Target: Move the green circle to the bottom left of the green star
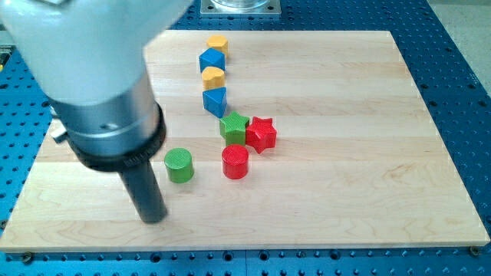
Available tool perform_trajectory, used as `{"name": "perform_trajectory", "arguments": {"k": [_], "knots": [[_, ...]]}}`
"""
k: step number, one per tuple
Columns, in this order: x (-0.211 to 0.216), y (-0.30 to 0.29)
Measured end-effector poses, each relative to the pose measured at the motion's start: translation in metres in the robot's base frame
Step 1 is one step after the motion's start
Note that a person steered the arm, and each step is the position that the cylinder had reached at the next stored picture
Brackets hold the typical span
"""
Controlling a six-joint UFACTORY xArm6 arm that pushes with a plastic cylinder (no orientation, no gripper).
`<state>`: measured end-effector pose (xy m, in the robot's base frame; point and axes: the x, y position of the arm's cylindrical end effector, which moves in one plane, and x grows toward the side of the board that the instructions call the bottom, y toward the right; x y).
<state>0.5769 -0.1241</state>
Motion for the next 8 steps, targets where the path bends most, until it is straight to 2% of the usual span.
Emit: {"name": "perform_trajectory", "arguments": {"k": [2,4,6,7,8], "knots": [[-0.041,0.022],[-0.047,0.032],[-0.061,0.008],[-0.070,0.017],[-0.070,0.054]]}}
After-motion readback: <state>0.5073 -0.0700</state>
